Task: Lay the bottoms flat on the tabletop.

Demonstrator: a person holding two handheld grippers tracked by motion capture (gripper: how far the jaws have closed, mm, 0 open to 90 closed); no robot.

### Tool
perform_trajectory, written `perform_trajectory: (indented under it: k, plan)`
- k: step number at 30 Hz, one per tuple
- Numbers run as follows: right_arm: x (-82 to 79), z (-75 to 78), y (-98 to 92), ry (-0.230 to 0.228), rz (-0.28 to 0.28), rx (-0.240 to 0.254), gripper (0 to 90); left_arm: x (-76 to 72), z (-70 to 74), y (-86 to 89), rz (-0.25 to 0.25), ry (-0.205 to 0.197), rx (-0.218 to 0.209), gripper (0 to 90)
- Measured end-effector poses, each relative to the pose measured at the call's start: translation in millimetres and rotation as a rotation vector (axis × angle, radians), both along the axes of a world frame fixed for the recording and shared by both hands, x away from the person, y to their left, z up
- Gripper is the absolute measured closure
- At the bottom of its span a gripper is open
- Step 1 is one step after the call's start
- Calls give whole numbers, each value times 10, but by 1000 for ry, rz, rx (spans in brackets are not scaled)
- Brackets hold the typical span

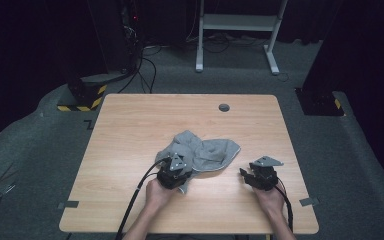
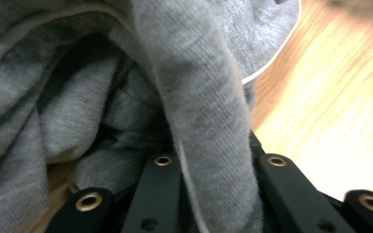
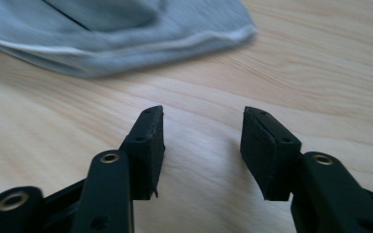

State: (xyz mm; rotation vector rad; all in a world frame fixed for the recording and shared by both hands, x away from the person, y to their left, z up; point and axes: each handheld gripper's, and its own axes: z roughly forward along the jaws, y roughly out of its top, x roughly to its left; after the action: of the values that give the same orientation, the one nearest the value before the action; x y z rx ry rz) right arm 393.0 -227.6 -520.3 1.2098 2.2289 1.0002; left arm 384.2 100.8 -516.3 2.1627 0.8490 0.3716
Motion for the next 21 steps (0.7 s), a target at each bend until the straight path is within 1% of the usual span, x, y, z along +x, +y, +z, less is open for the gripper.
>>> perform_trajectory:
  k: [1, 2, 3, 4, 7, 8, 10, 12, 13, 14, 15, 17, 18, 19, 20, 21]
  plan:
    - [-72, 55, 54, -37, 33, 21, 532, -5, -1, -25, -11, -5, 1, 773]
    - [-72, 55, 54, -37, 33, 21, 532, -5, -1, -25, -11, -5, 1, 771]
    - [-125, 115, 122, -65, 75, 41, 533, -13, -2, -30, -17, -10, 3, 767]
    - [-125, 115, 122, -65, 75, 41, 533, -13, -2, -30, -17, -10, 3, 764]
    - [-161, 188, 279, -90, 138, 34, 531, -30, 4, -27, -37, -11, 8, 762]
    - [-176, 213, 348, -101, 160, 42, 531, -34, 6, -30, -43, -10, 9, 762]
    - [-189, 258, 494, -105, 209, 54, 528, -46, 9, -49, -61, -4, 7, 762]
    - [-200, 287, 621, -106, 245, 44, 522, -56, 13, -63, -74, -6, 14, 761]
    - [-203, 295, 694, -109, 264, 40, 519, -63, 12, -67, -73, -6, 12, 758]
    - [-203, 295, 694, -109, 264, 40, 519, -63, 12, -67, -73, -6, 12, 746]
    - [-187, 292, 795, -102, 286, 36, 499, -70, 17, -64, -67, -7, 11, 717]
    - [-155, 270, 869, -97, 298, 26, 465, -89, 37, -31, -39, 4, -21, 653]
    - [-155, 270, 869, -97, 298, 26, 465, -89, 37, -31, -39, 4, -21, 617]
    - [-114, 231, 938, -72, 302, 15, 447, -116, 67, 4, -7, -7, -36, 576]
    - [-114, 231, 938, -72, 302, 15, 447, -116, 67, 4, -7, -7, -36, 540]
    - [-84, 200, 976, -57, 309, 5, 437, -145, 103, 42, 28, -25, -48, 518]
